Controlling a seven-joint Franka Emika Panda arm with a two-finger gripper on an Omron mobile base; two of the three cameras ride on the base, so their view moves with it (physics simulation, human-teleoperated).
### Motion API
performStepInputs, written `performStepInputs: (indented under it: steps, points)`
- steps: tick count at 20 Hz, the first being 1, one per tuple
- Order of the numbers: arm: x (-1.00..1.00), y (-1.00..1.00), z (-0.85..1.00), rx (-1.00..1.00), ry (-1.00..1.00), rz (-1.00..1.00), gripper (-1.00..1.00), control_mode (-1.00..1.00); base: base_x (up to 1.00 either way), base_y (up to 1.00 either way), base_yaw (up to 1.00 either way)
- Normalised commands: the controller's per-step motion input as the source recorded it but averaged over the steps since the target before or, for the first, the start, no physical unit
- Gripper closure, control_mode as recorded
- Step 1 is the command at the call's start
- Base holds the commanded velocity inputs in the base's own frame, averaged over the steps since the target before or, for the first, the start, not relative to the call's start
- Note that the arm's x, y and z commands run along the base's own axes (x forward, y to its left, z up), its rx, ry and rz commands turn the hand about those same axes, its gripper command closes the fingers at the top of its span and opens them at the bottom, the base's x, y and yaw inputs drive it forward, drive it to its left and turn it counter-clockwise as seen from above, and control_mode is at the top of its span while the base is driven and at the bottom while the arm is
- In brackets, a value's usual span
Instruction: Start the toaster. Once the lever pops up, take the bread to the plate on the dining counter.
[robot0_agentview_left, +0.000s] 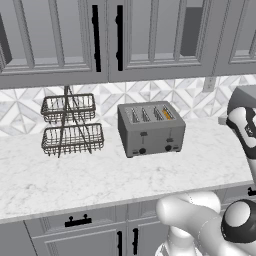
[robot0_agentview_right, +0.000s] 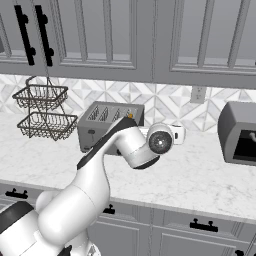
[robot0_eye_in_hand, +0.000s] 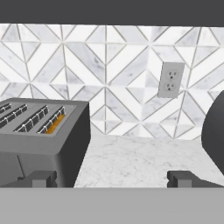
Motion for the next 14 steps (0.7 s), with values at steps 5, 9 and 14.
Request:
performStepInputs:
  steps: [5,9,14]
  points:
    - [0.00,0.00,0.00,0.00,0.00,0.00,-1.00,-1.00,0.00,0.00,0.00]
    - [0.00,0.00,0.00,0.00,0.00,0.00,-1.00,-1.00,0.00,0.00,0.00]
    - [0.00,0.00,0.00,0.00,0.00,0.00,-1.00,-1.00,0.00,0.00,0.00]
